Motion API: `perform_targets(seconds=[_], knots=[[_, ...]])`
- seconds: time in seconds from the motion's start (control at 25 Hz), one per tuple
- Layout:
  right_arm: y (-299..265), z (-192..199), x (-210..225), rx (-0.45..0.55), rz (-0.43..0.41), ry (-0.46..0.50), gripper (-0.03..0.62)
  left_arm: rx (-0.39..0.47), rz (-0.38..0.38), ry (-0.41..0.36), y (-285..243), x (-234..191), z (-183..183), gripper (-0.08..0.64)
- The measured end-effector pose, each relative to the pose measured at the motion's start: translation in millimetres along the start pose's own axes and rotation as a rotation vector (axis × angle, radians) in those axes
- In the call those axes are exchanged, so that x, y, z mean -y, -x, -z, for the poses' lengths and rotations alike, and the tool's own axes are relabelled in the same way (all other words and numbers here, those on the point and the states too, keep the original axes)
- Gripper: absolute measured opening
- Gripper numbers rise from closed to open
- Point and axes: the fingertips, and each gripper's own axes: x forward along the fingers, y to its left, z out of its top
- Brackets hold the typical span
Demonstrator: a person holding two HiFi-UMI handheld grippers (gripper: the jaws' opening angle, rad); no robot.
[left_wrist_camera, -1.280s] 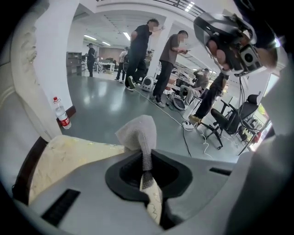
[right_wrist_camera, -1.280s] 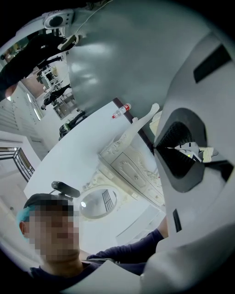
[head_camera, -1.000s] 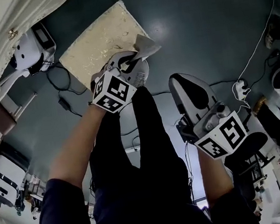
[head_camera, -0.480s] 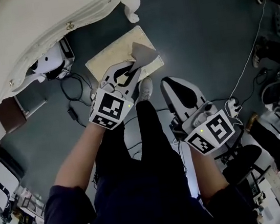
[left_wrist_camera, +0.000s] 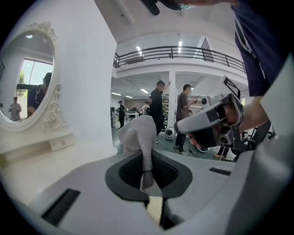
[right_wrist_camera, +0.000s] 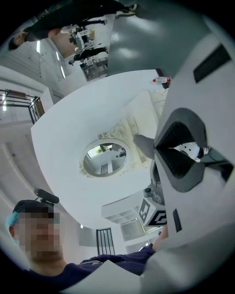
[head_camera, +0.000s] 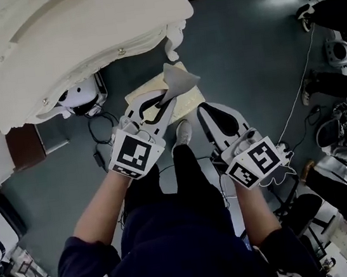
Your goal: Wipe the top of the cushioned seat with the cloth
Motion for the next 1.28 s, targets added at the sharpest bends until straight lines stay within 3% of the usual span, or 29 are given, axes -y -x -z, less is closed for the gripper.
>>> perform_targets(seconds=[0.44,0.76,0.96,1.28], knots=[[29,-71,-78,0.087,-0.053,0.163,0.023,0.133,-0.106,-0.099,100,8,-90,0.025],[65,-115,-129,0.181,-0.091,0.229,0.023,0.212,-0.11,-0.137,146,36,-147,0.025],[75,-125,-153,0.203,-0.121,0.257,0.023,0.268,-0.1,-0.179,165,47,-174,0.025],[83,-129,-164,0.222,-0.125,0.259,0.023,0.297,-0.11,-0.185,183,49,-191,0.025]])
